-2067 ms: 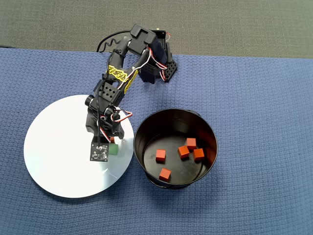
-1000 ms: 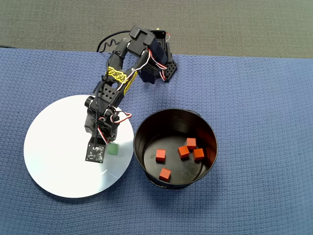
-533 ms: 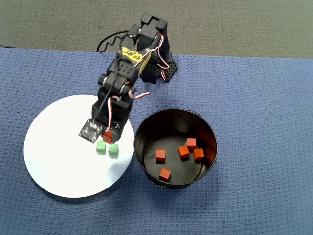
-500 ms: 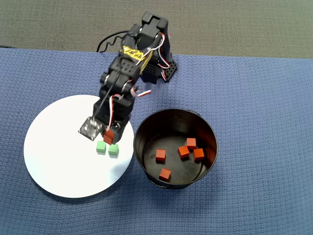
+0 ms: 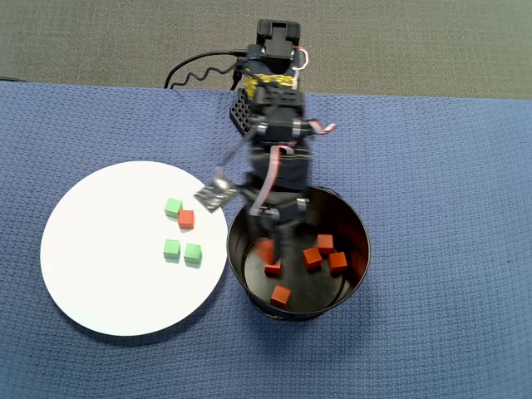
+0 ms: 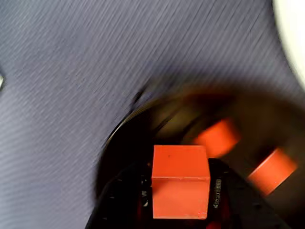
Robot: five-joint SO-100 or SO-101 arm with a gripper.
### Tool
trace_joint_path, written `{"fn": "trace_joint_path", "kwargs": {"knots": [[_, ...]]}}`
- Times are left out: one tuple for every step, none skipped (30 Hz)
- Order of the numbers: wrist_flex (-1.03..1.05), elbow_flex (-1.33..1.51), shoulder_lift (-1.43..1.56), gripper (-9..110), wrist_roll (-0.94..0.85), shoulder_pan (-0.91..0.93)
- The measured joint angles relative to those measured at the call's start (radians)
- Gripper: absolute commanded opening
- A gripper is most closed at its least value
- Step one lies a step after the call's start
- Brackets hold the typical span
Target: Pick up the red cubes from the white plate and place them in the black recipient
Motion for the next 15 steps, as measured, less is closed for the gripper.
{"fn": "trace_joint_path", "kwargs": {"knots": [[0.011,-0.002,-0.012,52,0.054,-0.035],[0.023,-0.003,-0.025,52,0.095,-0.067],[0.037,-0.003,-0.034,52,0.124,-0.097],[0.046,-0.003,-0.038,46,0.141,-0.117],[0.052,-0.003,-0.038,40,0.149,-0.120],[0.052,-0.003,-0.038,35,0.158,-0.117],[0.052,-0.003,-0.038,29,0.169,-0.100],[0.052,-0.008,-0.038,27,0.179,-0.078],[0.052,-0.017,-0.038,30,0.187,-0.055],[0.052,-0.025,-0.038,31,0.199,-0.029],[0.052,-0.032,-0.032,32,0.210,0.003],[0.055,-0.035,-0.026,32,0.222,0.038],[0.064,-0.035,-0.023,31,0.235,0.078],[0.074,-0.035,-0.021,30,0.245,0.120],[0.086,-0.035,-0.021,30,0.247,0.163]]}}
